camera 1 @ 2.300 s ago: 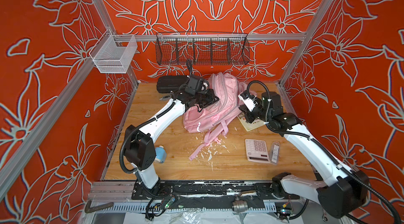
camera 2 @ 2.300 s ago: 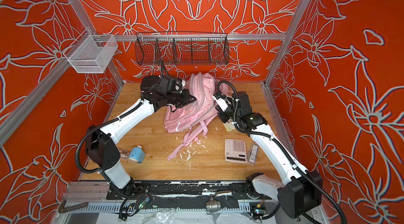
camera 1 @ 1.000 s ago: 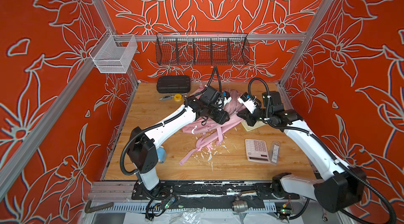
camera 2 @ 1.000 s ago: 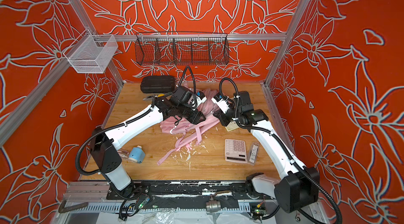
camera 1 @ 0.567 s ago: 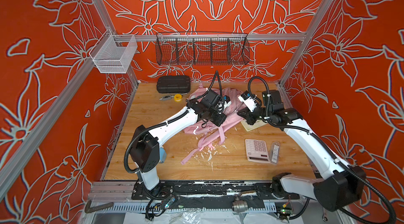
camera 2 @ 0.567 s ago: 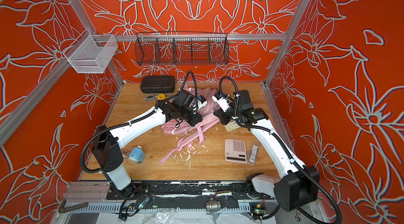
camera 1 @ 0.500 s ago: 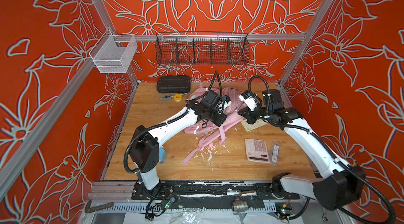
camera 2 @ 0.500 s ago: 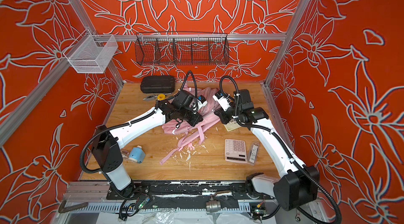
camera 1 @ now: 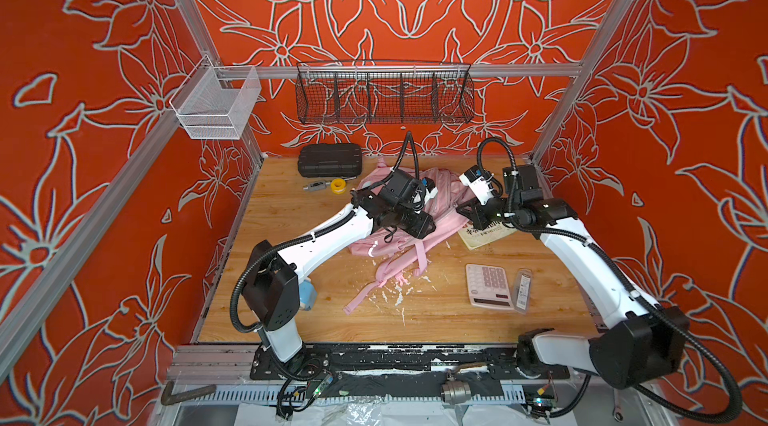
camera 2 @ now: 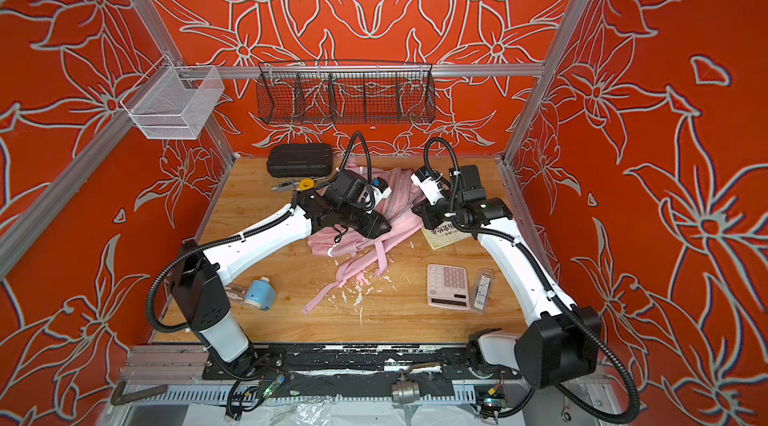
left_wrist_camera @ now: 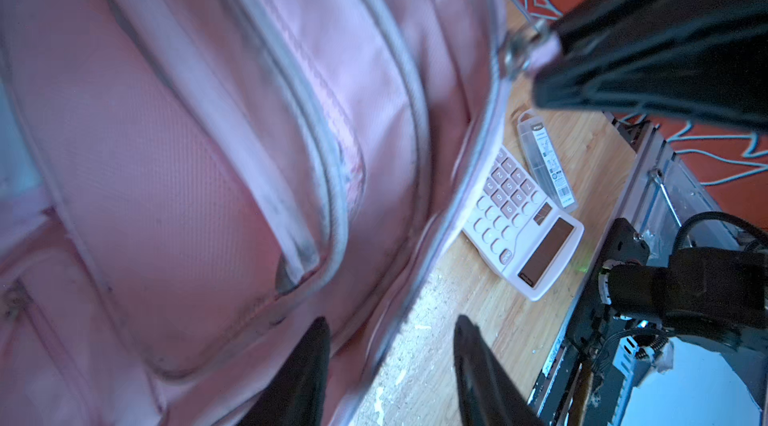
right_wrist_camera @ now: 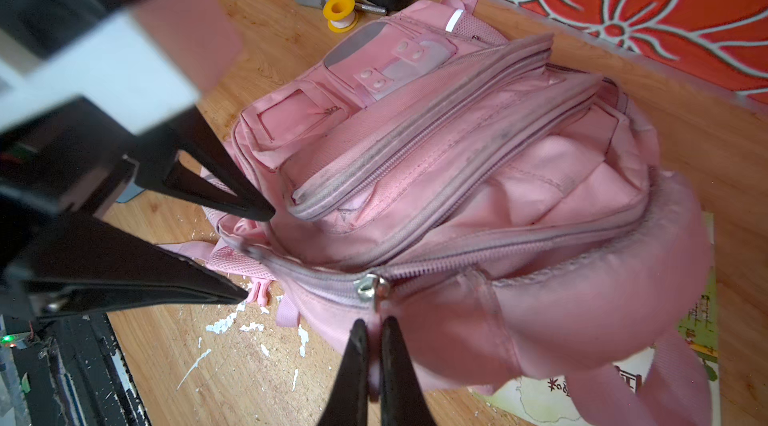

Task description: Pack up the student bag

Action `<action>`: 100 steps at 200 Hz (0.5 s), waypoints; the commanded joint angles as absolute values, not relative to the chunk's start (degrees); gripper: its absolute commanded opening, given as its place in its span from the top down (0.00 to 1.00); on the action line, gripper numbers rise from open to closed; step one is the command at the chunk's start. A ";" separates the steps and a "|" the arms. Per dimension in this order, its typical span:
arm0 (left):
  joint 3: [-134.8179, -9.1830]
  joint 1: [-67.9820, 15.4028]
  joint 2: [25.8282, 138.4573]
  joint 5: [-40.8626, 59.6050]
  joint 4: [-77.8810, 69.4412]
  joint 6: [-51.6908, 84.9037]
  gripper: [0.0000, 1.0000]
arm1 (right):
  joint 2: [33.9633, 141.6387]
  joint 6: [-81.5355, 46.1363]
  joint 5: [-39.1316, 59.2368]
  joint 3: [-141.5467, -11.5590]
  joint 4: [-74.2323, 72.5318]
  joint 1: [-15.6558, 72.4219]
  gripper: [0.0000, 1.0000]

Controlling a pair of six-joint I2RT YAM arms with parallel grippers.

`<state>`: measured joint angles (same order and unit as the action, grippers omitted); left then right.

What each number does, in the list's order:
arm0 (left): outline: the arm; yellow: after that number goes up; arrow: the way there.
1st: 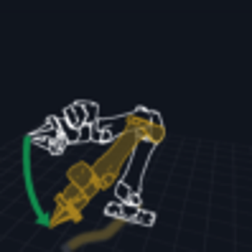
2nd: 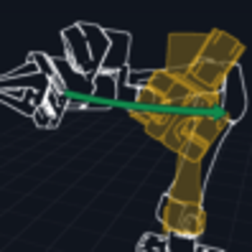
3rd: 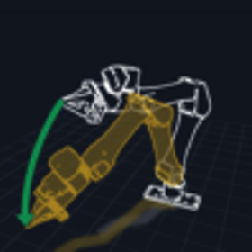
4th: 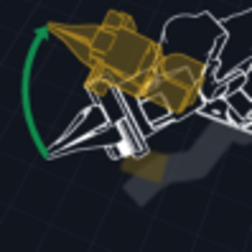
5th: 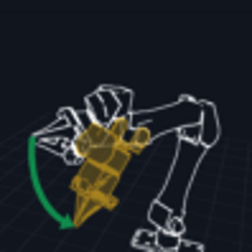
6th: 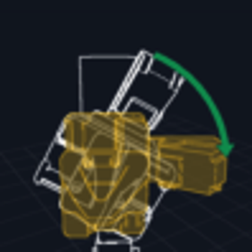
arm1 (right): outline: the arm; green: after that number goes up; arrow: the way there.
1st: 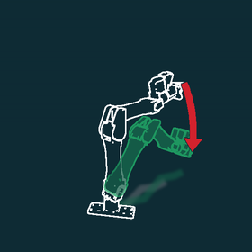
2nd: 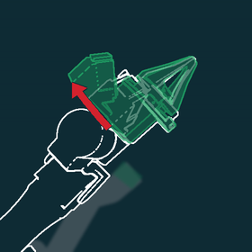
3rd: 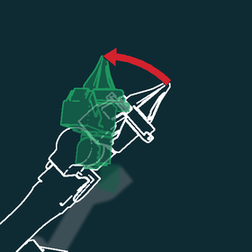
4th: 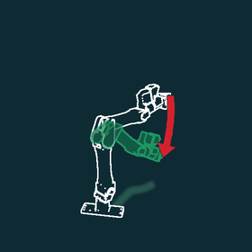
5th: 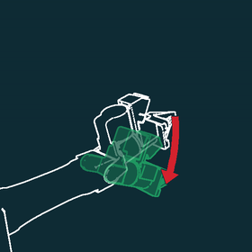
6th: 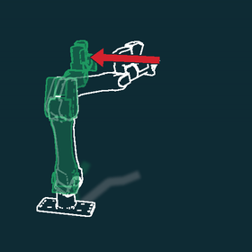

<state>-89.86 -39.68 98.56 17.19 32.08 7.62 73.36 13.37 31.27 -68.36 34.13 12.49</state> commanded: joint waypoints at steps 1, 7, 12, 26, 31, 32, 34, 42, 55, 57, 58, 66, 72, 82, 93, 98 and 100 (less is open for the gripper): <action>-93.04 -37.88 98.01 18.37 34.15 13.35 0.44 | 70.40 15.73 34.80 -68.38 30.21 12.22 1.00; -93.82 -37.32 98.19 18.35 34.46 14.89 0.43 | 70.36 15.96 34.73 -68.31 30.39 12.23 1.00; -94.67 -36.79 98.53 18.24 34.97 16.12 0.42 | 70.34 16.14 34.92 -68.31 30.54 12.25 1.00; -97.41 -36.06 100.39 17.45 36.74 18.14 0.41 | 70.25 16.18 35.40 -67.88 30.09 12.29 1.00; -98.89 -36.08 101.58 16.53 38.06 18.71 0.41 | 70.15 16.17 35.63 -67.69 29.80 12.24 1.00; -99.24 -36.10 101.90 16.44 38.28 18.71 0.41 | 70.14 16.26 35.70 -67.64 29.76 12.27 1.00; -99.89 -36.05 102.33 16.35 38.90 18.85 0.41 | 70.14 16.19 35.78 -67.60 29.61 12.23 1.00; -102.73 -36.04 104.55 16.64 41.19 19.07 0.41 | 70.18 16.08 35.95 -67.50 29.24 12.22 1.00; -105.69 -36.08 107.66 18.15 42.78 20.49 0.39 | 70.27 15.98 36.04 -67.58 29.05 12.35 1.00; -105.96 -36.07 107.99 18.56 42.80 20.57 0.38 | 70.30 16.01 36.10 -67.59 29.02 12.34 1.00; -106.07 -36.05 108.14 18.73 42.76 20.66 0.37 | 70.31 16.05 36.11 -67.63 29.10 12.32 1.00; -106.78 -36.30 109.25 18.90 42.54 21.30 0.34 | 70.40 16.00 36.04 -67.76 29.17 12.43 1.00; -107.42 -36.44 110.17 18.44 42.68 21.75 0.33 | 70.58 16.00 36.10 -67.89 29.25 12.40 1.00; -109.22 -36.40 112.06 18.24 43.92 22.22 0.31 | 70.66 16.09 36.08 -68.09 29.33 12.59 1.00; -111.72 -36.39 114.40 17.85 45.79 22.30 0.31 | 70.82 16.17 35.82 -68.33 29.47 12.65 1.00; -113.08 -36.40 115.48 17.21 47.06 22.32 0.30 | 70.93 16.25 35.83 -68.51 29.57 12.77 1.00; -113.59 -36.46 115.97 16.85 47.51 22.43 0.30 | 70.93 16.32 35.79 -68.54 29.63 12.75 1.00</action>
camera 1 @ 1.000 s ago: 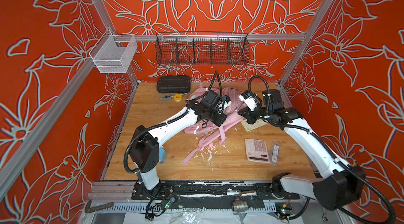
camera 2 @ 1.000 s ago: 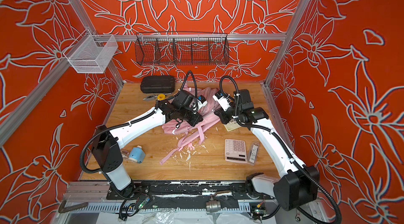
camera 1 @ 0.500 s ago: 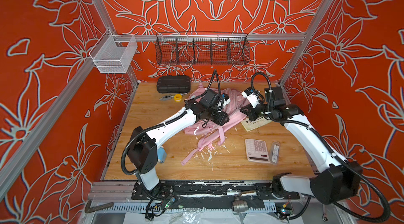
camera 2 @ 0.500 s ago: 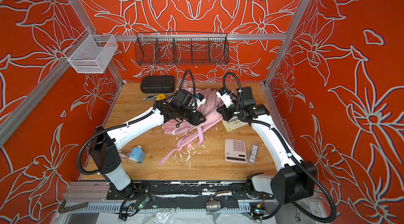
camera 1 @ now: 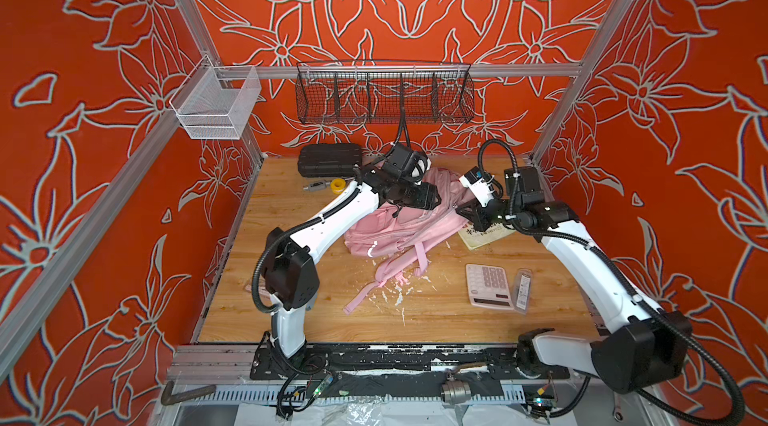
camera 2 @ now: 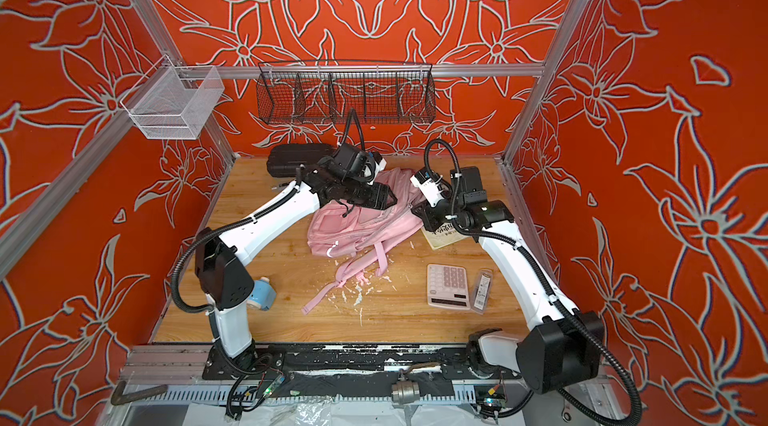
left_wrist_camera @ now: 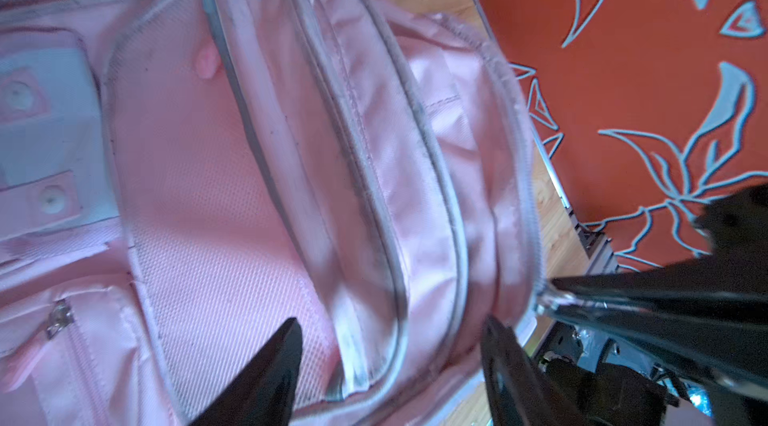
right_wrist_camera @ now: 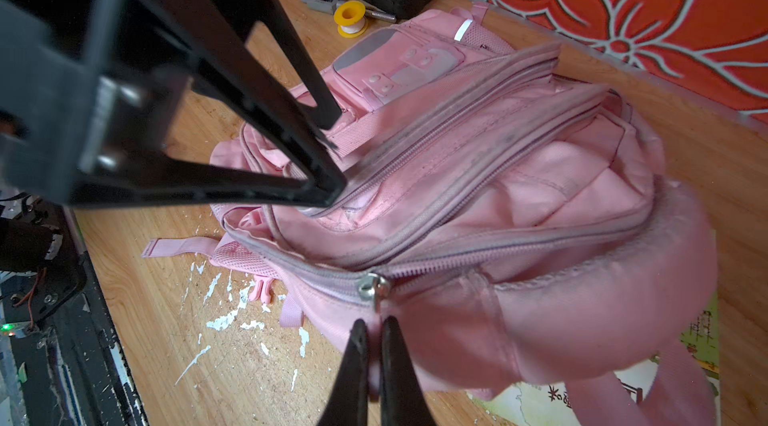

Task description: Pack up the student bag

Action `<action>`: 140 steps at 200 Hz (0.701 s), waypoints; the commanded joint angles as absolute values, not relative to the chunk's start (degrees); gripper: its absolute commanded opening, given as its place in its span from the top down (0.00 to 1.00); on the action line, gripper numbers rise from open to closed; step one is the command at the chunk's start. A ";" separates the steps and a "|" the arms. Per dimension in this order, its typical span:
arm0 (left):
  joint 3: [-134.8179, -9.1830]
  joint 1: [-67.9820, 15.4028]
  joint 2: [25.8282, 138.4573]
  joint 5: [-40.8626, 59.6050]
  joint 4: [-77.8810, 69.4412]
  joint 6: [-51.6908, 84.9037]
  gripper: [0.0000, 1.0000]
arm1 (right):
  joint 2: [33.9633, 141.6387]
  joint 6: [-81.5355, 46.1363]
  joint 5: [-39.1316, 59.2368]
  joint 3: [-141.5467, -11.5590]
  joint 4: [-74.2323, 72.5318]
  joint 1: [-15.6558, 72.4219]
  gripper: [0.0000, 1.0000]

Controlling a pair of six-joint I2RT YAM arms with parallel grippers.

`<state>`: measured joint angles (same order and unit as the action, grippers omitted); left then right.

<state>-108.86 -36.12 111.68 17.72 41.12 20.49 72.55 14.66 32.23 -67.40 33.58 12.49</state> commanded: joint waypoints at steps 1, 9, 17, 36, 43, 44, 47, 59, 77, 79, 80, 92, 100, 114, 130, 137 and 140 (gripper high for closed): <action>-113.79 -36.42 116.17 16.69 47.71 22.47 0.31 | 70.93 16.34 35.73 -68.59 29.62 12.75 1.00; -116.03 -36.29 118.05 15.05 49.75 22.80 0.32 | 70.93 16.35 35.38 -68.81 29.75 12.91 1.00; -118.57 -36.22 119.97 14.46 51.88 22.70 0.41 | 71.01 16.69 34.97 -69.14 30.18 13.19 1.00; -121.11 -35.85 122.18 17.31 51.77 24.83 0.89 | 71.02 17.35 33.00 -69.43 31.17 14.08 1.00; -120.73 -35.62 121.86 18.89 49.71 26.47 1.00 | 70.97 17.40 31.79 -69.23 31.29 14.62 1.00; -120.61 -35.65 121.71 19.16 49.33 26.77 1.00 | 70.95 17.40 31.54 -69.20 31.33 14.74 1.00; -120.33 -35.53 121.35 19.80 48.15 27.58 1.00 | 70.97 17.40 30.72 -69.06 31.29 15.07 1.00; -118.85 -34.74 119.68 22.04 42.88 32.08 1.00 | 70.56 17.32 28.38 -68.02 30.99 17.14 1.00; -117.08 -32.20 117.16 24.18 35.80 39.95 1.00 | 68.51 16.60 25.44 -63.79 26.77 21.22 1.00; -116.81 -31.96 116.87 24.28 35.05 40.68 1.00 | 68.24 16.50 25.04 -63.14 26.09 21.65 1.00; -116.68 -31.84 116.80 24.27 34.75 41.13 1.00 | 68.09 16.47 24.78 -62.99 25.79 21.90 1.00; -116.17 -30.42 115.60 24.27 31.58 44.67 1.00 | 66.94 16.07 23.37 -59.99 22.58 24.05 1.00; -116.06 -29.91 115.15 24.35 29.81 46.46 1.00 | 66.72 15.44 23.25 -58.39 20.44 24.83 1.00; -116.62 -29.47 114.79 24.32 28.07 48.75 1.00 | 66.92 15.01 23.21 -56.08 17.94 26.01 1.00; -116.47 -29.03 114.35 24.71 25.97 51.06 1.00 | 67.36 15.44 23.53 -54.33 16.71 27.24 1.00; -116.35 -28.85 114.21 24.36 25.44 51.75 1.00 | 67.46 15.33 24.19 -53.63 15.91 27.57 1.00; -116.36 -28.83 114.14 24.23 25.26 52.07 1.00 | 67.50 15.37 24.52 -53.29 15.48 27.66 1.00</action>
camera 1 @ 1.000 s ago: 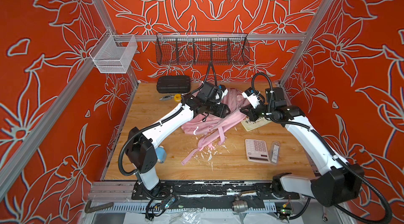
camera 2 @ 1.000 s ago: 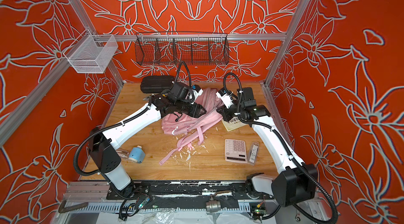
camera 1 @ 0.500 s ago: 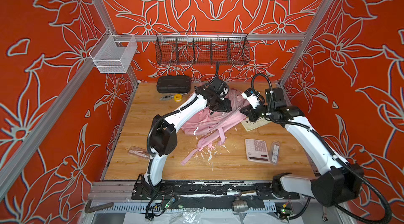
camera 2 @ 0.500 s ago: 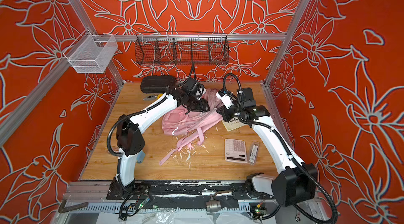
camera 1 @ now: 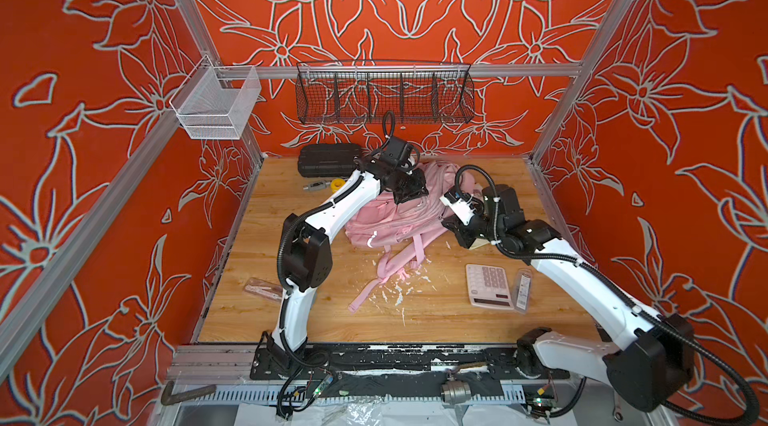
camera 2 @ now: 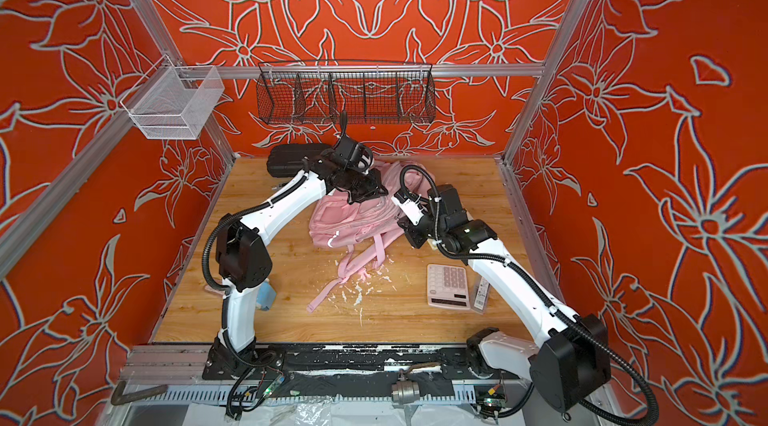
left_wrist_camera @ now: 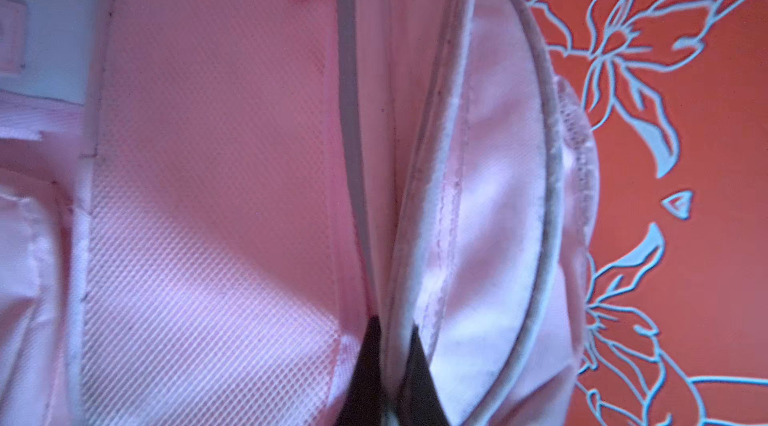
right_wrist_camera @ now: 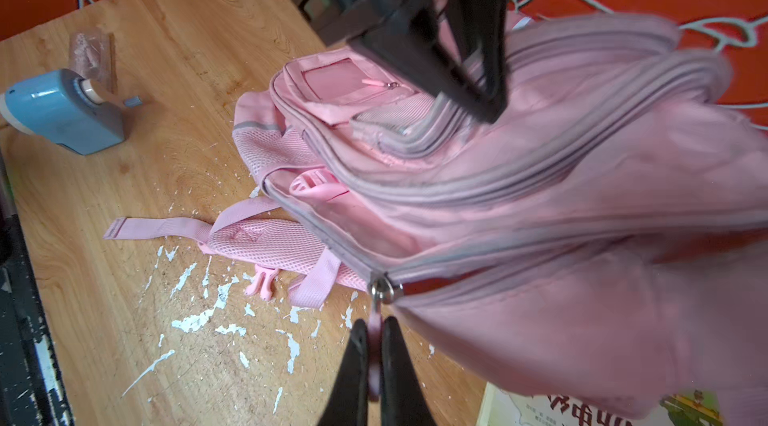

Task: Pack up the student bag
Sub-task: 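Draw the zipper toward the robot with the right gripper while the left holds the top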

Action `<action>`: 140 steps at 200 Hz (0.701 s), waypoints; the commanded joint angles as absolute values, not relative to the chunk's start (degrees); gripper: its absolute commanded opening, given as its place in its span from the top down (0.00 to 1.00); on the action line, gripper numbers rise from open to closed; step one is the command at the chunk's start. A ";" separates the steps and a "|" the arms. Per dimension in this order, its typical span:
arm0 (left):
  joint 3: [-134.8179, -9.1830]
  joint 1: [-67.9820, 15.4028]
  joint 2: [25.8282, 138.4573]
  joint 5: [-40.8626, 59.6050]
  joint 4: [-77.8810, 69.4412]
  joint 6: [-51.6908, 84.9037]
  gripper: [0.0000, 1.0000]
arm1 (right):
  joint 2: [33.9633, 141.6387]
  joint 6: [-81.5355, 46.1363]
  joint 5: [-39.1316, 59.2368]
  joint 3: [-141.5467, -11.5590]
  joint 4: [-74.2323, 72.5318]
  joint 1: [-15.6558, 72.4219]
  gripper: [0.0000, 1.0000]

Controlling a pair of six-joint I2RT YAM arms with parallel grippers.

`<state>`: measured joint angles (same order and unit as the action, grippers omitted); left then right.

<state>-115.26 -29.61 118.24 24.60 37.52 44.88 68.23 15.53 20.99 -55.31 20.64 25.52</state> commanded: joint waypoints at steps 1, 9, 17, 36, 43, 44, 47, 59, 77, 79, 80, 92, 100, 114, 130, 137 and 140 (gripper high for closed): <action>-116.37 -28.83 114.11 24.20 25.24 52.18 1.00 | 67.50 15.38 24.61 -53.19 15.34 27.67 1.00; -116.13 -28.77 113.94 23.99 24.36 53.15 1.00 | 67.66 15.39 24.91 -52.59 13.99 28.34 1.00; -115.93 -28.76 113.99 24.05 23.43 54.01 1.00 | 68.11 16.00 26.19 -52.44 13.19 29.08 1.00; -116.35 -28.85 114.45 23.98 21.74 55.41 1.00 | 69.87 16.00 30.53 -53.11 11.93 30.11 1.00; -117.03 -28.83 114.74 23.79 21.90 55.67 1.00 | 70.64 16.00 31.29 -53.40 11.52 30.48 1.00; -117.14 -28.83 114.81 23.80 21.85 55.70 1.00 | 70.78 16.04 31.38 -53.42 11.47 30.62 1.00; -117.40 -28.87 114.95 23.85 21.69 55.69 1.00 | 71.10 16.07 31.60 -53.56 11.39 30.79 1.00; -118.35 -28.83 115.23 23.51 21.77 55.95 1.00 | 72.42 16.22 31.29 -54.09 11.72 31.57 1.00; -118.56 -28.83 115.19 23.38 19.69 57.46 1.00 | 74.15 15.72 30.66 -53.99 10.76 32.83 1.00; -118.52 -28.87 115.19 23.36 19.34 57.65 1.00 | 74.24 15.49 30.60 -53.91 10.45 32.91 1.00; -118.54 -28.85 115.17 23.37 19.20 57.79 1.00 | 74.30 15.39 30.59 -53.85 10.28 32.98 1.00; -118.65 -28.87 115.06 23.25 17.95 58.63 1.00 | 75.03 14.15 30.87 -53.25 8.46 33.85 1.00; -118.78 -28.83 114.99 23.13 17.55 58.80 1.00 | 75.23 13.42 30.85 -52.65 7.07 34.59 1.00; -119.06 -28.83 114.49 22.32 18.02 58.54 1.00 | 75.57 12.54 30.59 -51.74 5.01 35.91 1.00; -118.01 -28.83 113.45 21.67 17.20 58.81 1.00 | 76.41 11.36 30.26 -51.25 3.88 37.42 1.00; -117.64 -28.85 113.16 21.73 16.62 59.04 1.00 | 76.79 10.99 29.98 -51.17 3.57 38.06 1.00; -117.54 -28.83 113.12 21.72 16.46 59.06 1.00 | 76.96 10.83 29.82 -51.08 3.34 38.29 1.00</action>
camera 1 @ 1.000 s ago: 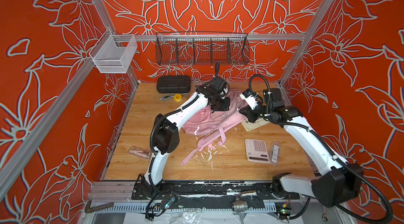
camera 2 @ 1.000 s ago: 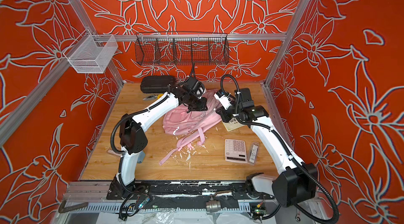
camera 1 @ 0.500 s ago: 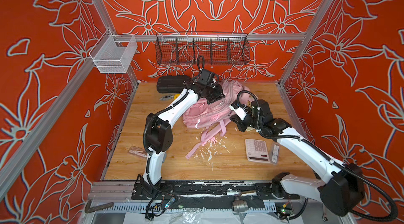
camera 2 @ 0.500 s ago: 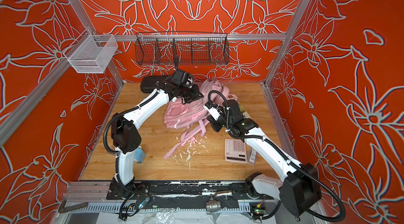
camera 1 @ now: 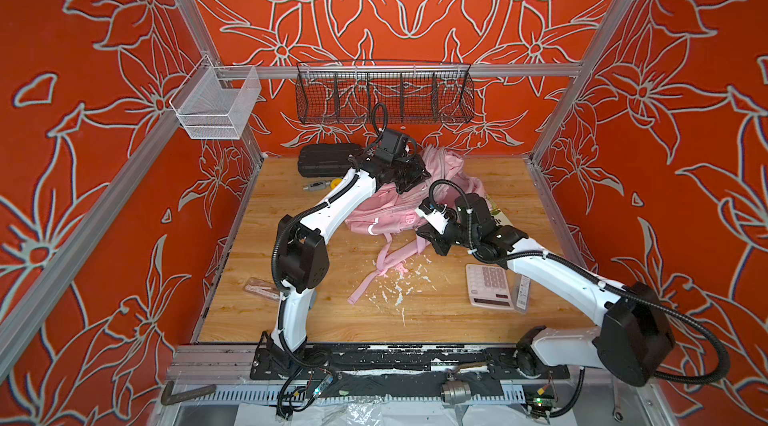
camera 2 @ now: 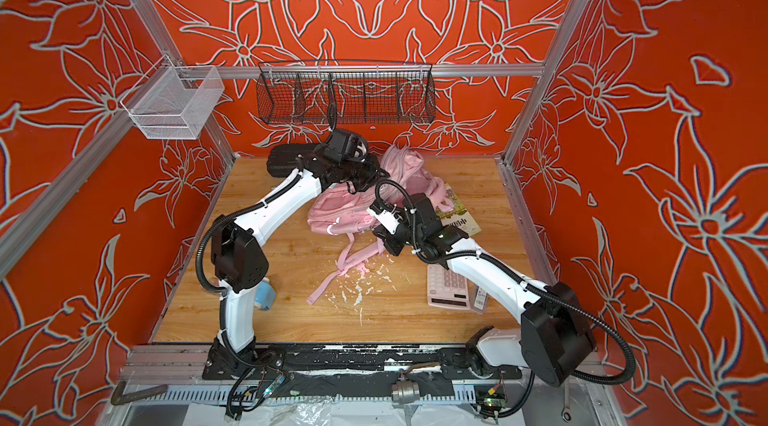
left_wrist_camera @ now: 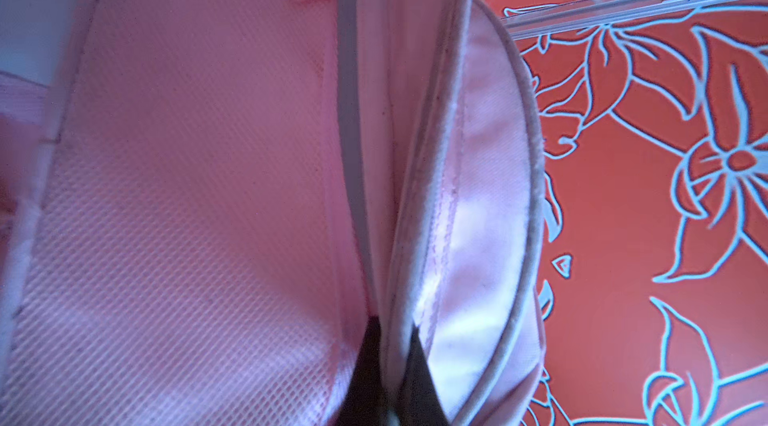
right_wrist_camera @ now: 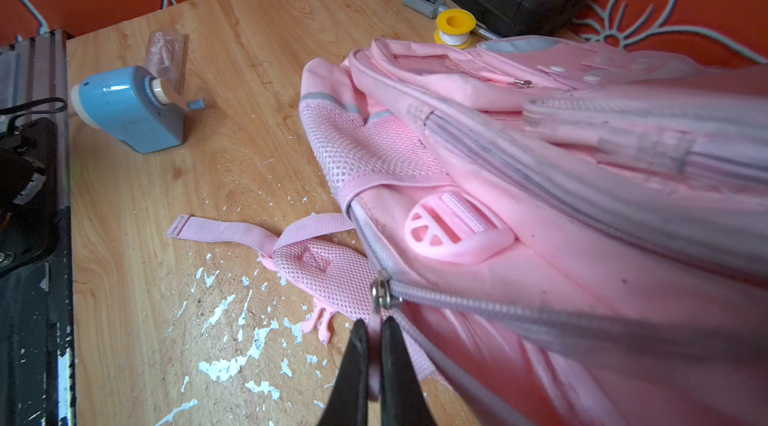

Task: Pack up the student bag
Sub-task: 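Draw the zipper toward the robot with the right gripper while the left holds the top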

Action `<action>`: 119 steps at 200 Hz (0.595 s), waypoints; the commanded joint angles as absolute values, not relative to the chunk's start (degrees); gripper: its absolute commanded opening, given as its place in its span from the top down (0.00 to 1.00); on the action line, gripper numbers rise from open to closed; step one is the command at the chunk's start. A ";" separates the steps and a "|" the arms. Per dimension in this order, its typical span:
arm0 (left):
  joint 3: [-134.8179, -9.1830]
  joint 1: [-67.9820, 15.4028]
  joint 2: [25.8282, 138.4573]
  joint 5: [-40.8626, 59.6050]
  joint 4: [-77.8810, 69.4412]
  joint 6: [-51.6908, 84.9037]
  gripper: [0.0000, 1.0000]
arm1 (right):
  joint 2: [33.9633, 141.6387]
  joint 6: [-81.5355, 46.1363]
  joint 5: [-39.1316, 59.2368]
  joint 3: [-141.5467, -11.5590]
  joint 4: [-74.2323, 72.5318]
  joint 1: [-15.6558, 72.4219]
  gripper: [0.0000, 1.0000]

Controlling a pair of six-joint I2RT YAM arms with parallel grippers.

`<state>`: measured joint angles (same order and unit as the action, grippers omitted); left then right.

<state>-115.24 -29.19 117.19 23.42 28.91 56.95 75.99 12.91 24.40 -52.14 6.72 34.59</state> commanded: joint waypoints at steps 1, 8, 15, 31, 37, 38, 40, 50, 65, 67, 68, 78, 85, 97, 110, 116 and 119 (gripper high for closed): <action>-117.52 -28.83 113.07 21.72 16.49 59.10 1.00 | 76.97 10.73 29.67 -51.02 3.21 38.29 1.00; -117.42 -28.85 113.03 21.63 16.53 59.38 1.00 | 77.41 9.82 29.45 -50.89 2.48 38.94 1.00; -117.17 -28.83 112.84 21.49 15.93 59.67 1.00 | 77.89 8.73 29.19 -50.87 1.66 39.40 1.00; -116.34 -28.87 112.57 21.15 14.46 61.20 1.00 | 78.95 6.82 28.16 -50.89 -0.49 40.69 1.00; -115.71 -28.86 112.36 21.17 13.23 62.17 1.00 | 79.37 5.99 27.40 -50.93 -1.35 41.08 1.00; -115.64 -28.85 112.30 21.18 13.03 62.29 1.00 | 79.46 5.85 27.28 -50.91 -1.51 41.15 1.00; -115.48 -28.90 112.32 21.09 12.77 62.53 1.00 | 79.63 5.57 27.08 -50.89 -1.81 41.25 1.00; -115.43 -28.92 112.10 20.56 12.34 62.83 1.00 | 80.32 4.15 25.66 -51.14 -2.58 41.72 1.00; -115.75 -29.01 111.99 20.21 12.78 62.25 1.00 | 81.12 2.62 24.47 -51.50 -3.48 42.17 1.00; -115.75 -29.00 111.98 20.26 12.89 62.23 1.00 | 81.19 2.39 24.27 -51.46 -3.57 42.25 1.00; -115.75 -29.00 111.97 20.32 12.90 62.23 1.00 | 81.20 2.29 24.13 -51.44 -3.63 42.31 1.00; -115.74 -29.00 111.80 20.71 13.30 61.53 1.00 | 81.22 1.48 23.52 -51.23 -4.29 42.41 1.00; -115.91 -29.04 111.73 21.28 14.05 60.56 1.00 | 81.10 1.21 23.21 -51.07 -4.36 42.41 1.00; -116.65 -29.01 111.58 22.67 16.89 57.48 1.00 | 80.41 1.20 21.94 -50.98 -3.52 42.34 1.00; -118.07 -28.84 111.16 24.60 23.45 51.31 1.00 | 78.85 1.70 20.53 -51.33 -1.54 42.35 0.96; -118.53 -28.76 110.76 25.34 26.82 47.64 1.00 | 77.92 1.63 19.95 -51.60 -0.21 42.36 0.91; -118.64 -28.71 110.44 25.50 28.74 45.93 1.00 | 77.44 1.63 19.83 -51.87 0.38 42.32 0.89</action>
<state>-114.67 -29.19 115.77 22.74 27.07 56.80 80.88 2.85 18.57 -51.55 -1.45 40.69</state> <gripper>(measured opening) 0.065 0.081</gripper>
